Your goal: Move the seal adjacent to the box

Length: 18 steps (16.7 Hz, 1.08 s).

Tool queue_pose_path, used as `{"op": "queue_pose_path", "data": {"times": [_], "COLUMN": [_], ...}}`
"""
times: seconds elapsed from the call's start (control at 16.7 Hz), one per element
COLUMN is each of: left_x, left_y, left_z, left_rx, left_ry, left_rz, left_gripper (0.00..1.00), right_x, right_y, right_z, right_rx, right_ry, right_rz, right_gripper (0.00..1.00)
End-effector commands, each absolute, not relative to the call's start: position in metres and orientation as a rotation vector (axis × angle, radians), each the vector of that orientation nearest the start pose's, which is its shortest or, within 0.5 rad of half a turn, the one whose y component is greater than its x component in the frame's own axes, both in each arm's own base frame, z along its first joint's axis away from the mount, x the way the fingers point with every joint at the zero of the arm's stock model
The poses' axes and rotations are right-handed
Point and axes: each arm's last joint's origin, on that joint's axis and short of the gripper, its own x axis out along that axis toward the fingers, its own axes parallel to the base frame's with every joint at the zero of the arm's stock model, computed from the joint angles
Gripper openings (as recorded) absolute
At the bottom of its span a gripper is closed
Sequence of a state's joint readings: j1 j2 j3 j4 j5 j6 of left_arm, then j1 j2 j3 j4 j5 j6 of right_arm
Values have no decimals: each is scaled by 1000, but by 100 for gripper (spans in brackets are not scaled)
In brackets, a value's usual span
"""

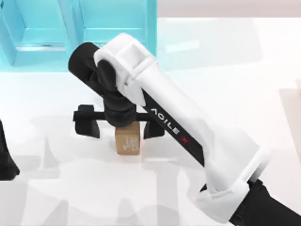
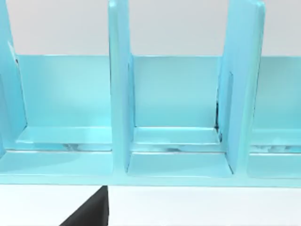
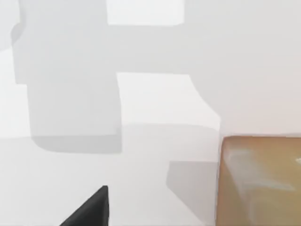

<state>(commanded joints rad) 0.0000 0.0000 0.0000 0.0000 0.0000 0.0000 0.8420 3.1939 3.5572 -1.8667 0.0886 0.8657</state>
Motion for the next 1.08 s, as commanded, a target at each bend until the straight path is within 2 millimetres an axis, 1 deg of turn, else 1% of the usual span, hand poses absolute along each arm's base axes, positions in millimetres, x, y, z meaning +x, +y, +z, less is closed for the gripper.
{"op": "queue_pose_path", "data": {"times": [0.78,0.84,1.08], "left_x": [106,106,106], "left_y": [-1,-1,-1], "left_z": [160,160,160], "left_rx": [0,0,0], "left_ry": [0,0,0], "left_rz": [0,0,0], "left_gripper": [100,100,100], "right_x": [332,332,332], "right_y": [379,379,379], "right_z": [131,131,131], "right_rx": [11,11,11], "right_ry": [1472,1472,1472], "right_rz": [-5,-5,-5], "right_gripper": [2,0,0]}}
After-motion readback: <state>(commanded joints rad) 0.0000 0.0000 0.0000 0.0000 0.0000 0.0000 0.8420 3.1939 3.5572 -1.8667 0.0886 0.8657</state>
